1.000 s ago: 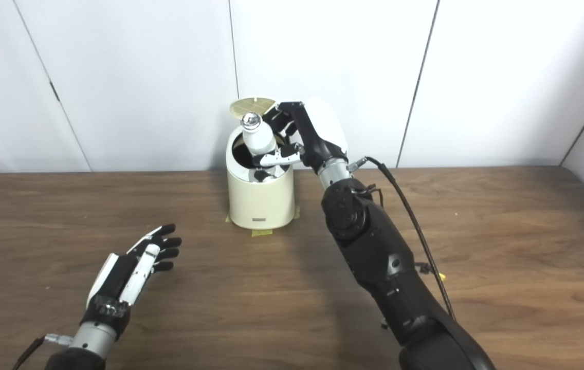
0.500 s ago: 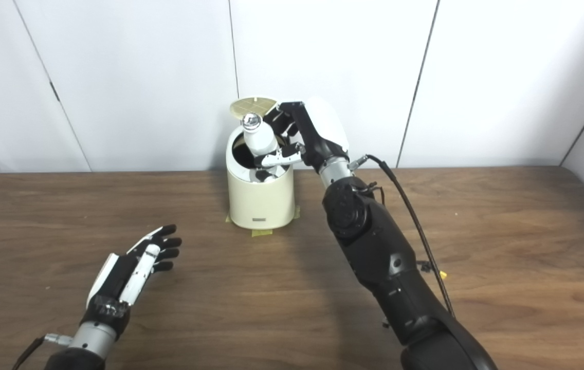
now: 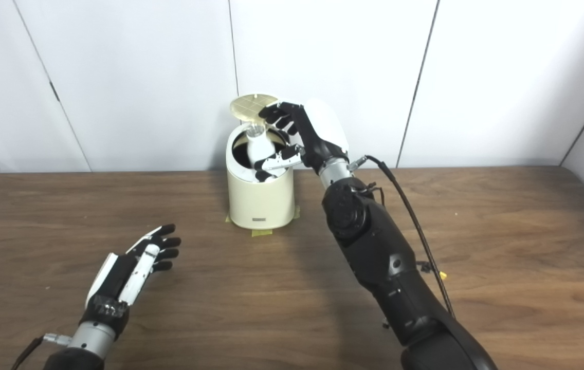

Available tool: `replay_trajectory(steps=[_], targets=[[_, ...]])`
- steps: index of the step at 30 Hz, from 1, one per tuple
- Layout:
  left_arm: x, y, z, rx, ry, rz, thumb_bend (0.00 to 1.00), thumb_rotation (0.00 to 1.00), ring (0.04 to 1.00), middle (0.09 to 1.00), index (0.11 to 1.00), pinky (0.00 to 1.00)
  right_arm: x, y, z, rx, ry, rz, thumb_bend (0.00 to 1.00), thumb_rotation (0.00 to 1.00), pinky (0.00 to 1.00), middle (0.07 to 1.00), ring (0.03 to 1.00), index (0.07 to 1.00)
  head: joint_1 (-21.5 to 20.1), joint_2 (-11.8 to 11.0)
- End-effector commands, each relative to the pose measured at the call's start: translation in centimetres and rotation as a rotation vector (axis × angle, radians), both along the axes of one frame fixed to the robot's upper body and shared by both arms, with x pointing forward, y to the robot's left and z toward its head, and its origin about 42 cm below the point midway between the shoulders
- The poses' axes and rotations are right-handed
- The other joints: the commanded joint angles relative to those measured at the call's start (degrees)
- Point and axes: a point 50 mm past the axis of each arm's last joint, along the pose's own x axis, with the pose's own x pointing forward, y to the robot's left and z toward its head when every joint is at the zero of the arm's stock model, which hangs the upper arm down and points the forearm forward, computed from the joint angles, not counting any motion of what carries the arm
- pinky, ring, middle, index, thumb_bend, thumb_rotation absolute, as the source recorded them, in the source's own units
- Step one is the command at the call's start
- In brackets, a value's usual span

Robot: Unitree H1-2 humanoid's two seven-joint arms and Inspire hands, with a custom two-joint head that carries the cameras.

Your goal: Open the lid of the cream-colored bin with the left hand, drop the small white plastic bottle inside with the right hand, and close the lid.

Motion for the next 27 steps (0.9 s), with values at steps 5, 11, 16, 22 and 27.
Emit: replay_trajectory(steps=[5, 11, 16, 22, 27], targets=[[0.49, -0.19, 1.75, 0.01, -0.091, -0.005, 0.44, 0.97, 0.82, 0.832, 0.915, 0.81, 0.38, 0.03, 3.09, -0.005, -0.097, 0.009, 0.9, 0.11, 0.54, 0.694, 0.647, 0.689, 0.02, 0.12], [0.39, -0.13, 1.78, 0.01, -0.09, 0.0, 0.43, 0.97, 0.82, 0.831, 0.911, 0.8, 0.26, -0.05, 3.1, 0.013, -0.121, 0.015, 0.89, 0.09, 0.52, 0.664, 0.621, 0.651, 0.02, 0.28], [0.24, -0.11, 1.79, 0.006, -0.088, -0.002, 0.43, 0.97, 0.824, 0.835, 0.913, 0.82, -0.02, -0.12, 2.96, 0.081, -0.169, 0.02, 0.56, 0.02, 0.45, 0.522, 0.499, 0.478, -0.01, 0.45], [0.21, -0.06, 1.72, 0.013, -0.085, 0.002, 0.43, 0.96, 0.83, 0.836, 0.911, 0.83, -0.34, -0.17, 2.87, 0.118, -0.186, 0.01, 0.52, 0.0, 0.38, 0.49, 0.43, 0.505, -0.08, 0.53], [0.21, -0.06, 1.69, 0.006, -0.087, 0.003, 0.43, 0.94, 0.822, 0.829, 0.908, 0.8, -0.44, -0.35, 2.81, 0.118, -0.191, 0.009, 0.52, 0.0, 0.39, 0.488, 0.427, 0.508, -0.1, 0.5]])
